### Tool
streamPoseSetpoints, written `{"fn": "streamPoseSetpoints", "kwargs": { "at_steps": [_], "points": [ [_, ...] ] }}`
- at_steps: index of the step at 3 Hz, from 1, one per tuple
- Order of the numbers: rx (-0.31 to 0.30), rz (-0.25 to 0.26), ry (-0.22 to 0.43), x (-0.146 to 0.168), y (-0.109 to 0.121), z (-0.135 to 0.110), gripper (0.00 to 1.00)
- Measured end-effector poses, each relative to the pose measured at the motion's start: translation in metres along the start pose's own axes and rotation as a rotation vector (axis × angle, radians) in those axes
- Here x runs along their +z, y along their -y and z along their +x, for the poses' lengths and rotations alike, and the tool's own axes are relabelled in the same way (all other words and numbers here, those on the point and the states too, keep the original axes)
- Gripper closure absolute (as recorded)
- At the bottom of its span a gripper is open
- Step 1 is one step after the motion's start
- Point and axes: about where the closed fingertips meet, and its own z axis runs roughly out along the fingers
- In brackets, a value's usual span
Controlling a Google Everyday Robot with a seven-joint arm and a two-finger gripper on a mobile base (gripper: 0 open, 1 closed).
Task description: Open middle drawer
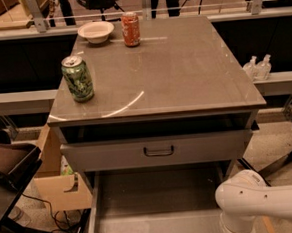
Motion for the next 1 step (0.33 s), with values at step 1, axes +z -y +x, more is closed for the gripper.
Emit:
{"fn": "streamPoseSetpoints", "kwargs": {
  "at_steps": [1],
  "points": [
    [-0.046, -0.04, 0.005, -0.0004, -0.018, -0.0033, 1.0]
  ]
}}
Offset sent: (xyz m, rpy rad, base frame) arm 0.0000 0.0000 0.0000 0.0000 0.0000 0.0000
